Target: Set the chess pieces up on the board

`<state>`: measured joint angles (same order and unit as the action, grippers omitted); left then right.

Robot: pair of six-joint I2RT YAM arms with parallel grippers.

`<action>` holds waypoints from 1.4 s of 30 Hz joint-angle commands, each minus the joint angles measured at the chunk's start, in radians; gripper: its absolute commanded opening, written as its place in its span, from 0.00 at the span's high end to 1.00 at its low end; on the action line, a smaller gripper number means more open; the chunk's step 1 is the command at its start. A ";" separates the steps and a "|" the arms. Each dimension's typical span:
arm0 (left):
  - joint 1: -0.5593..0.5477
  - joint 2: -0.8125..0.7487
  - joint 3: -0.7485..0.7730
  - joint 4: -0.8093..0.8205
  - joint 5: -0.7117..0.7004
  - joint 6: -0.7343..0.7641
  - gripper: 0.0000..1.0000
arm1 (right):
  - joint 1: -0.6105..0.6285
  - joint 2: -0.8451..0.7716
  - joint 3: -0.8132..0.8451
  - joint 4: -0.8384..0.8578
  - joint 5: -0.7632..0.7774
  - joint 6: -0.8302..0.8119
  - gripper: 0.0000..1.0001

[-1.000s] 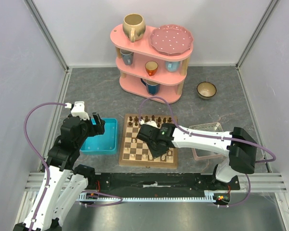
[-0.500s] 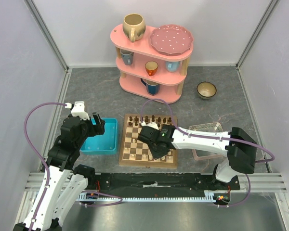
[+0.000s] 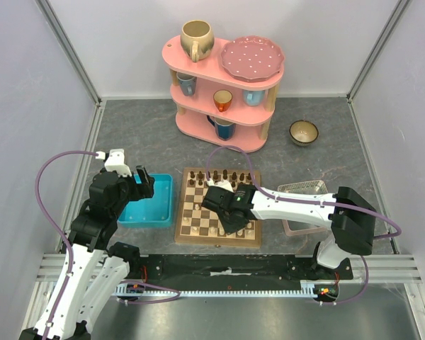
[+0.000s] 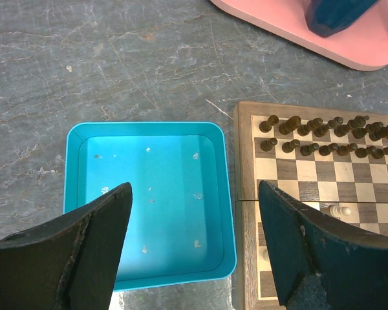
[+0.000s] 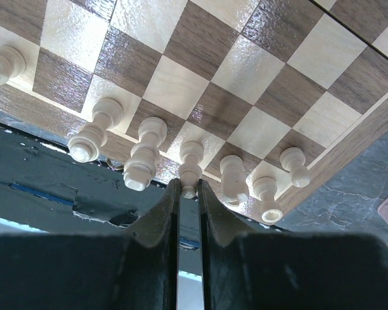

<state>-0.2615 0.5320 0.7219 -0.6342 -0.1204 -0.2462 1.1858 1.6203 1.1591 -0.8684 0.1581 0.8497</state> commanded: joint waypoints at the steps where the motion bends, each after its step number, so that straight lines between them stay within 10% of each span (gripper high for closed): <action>1: -0.004 -0.001 0.001 0.034 0.019 -0.016 0.15 | 0.001 0.012 -0.003 0.019 0.035 0.026 0.80; 21: -0.002 0.000 0.001 0.034 0.022 -0.016 0.15 | -0.037 -0.117 0.007 0.002 0.072 0.043 0.58; 33: -0.007 -0.003 -0.001 0.034 0.022 -0.015 0.15 | -0.550 -0.571 -0.188 -0.155 0.204 0.049 0.47; 42: -0.010 -0.004 -0.001 0.036 0.022 -0.015 0.15 | -0.715 -0.689 -0.337 -0.175 0.297 0.244 0.39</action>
<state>-0.2661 0.5316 0.7219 -0.6338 -0.1184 -0.2462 0.5079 0.9382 0.8700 -1.0100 0.3733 0.9546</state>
